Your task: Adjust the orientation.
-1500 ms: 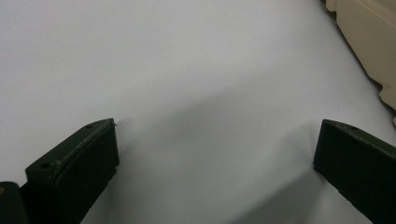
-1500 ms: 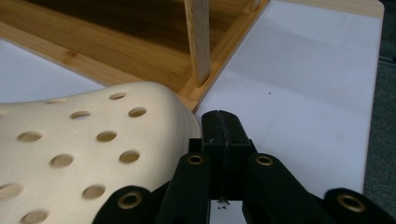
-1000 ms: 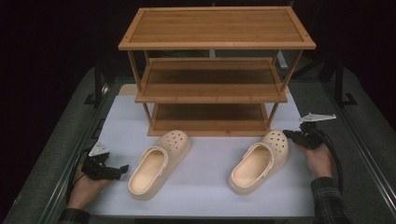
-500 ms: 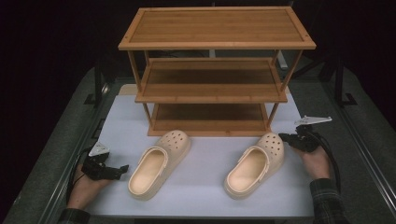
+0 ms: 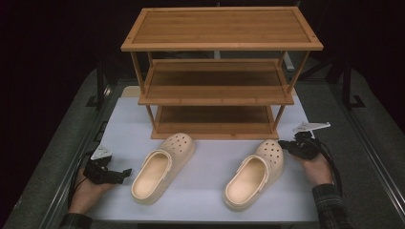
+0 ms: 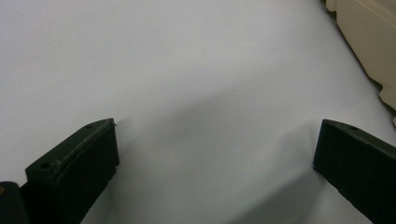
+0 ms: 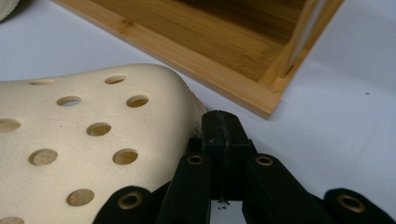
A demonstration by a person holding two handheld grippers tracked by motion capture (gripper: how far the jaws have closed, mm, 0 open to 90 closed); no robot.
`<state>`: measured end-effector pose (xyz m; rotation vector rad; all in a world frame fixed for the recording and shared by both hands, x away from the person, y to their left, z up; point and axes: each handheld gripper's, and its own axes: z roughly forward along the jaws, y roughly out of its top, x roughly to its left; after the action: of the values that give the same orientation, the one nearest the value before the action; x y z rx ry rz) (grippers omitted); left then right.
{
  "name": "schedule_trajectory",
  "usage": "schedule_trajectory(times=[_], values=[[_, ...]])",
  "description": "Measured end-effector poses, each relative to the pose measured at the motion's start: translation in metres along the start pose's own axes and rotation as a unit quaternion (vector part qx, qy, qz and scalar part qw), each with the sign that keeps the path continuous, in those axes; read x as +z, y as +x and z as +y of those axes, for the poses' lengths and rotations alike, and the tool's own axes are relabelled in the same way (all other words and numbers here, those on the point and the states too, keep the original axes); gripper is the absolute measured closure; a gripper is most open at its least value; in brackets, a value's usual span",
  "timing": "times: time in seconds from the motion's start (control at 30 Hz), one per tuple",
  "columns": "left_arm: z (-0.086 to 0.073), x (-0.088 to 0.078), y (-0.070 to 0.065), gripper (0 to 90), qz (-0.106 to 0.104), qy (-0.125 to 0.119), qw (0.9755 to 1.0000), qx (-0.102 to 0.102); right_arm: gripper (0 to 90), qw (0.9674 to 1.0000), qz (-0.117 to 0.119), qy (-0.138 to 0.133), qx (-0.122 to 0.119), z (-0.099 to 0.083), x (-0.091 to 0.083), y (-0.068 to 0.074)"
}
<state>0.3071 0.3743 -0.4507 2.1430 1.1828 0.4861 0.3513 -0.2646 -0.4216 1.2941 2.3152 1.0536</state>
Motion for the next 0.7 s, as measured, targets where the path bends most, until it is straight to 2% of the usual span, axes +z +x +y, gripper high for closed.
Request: schedule_trajectory(times=[0.23,0.4,0.5,0.7], values=[[0.000,0.000,0.000,0.0,0.000,0.000,1.0000,0.000,90.0,0.9997,0.010,0.010,-0.021,0.002,0.004,0.015],[0.000,0.000,0.000,0.0,0.000,-0.001,1.0000,0.000,89.9,0.9998,0.008,0.008,-0.017,0.001,0.002,0.014],[0.000,0.000,0.000,0.0,0.000,-0.001,1.0000,-0.001,89.9,1.0000,0.000,0.004,-0.008,-0.004,-0.006,0.011],[0.000,0.000,0.000,0.0,0.000,-0.001,1.0000,0.000,89.9,1.0000,0.002,-0.003,-0.001,-0.017,-0.025,0.013]])
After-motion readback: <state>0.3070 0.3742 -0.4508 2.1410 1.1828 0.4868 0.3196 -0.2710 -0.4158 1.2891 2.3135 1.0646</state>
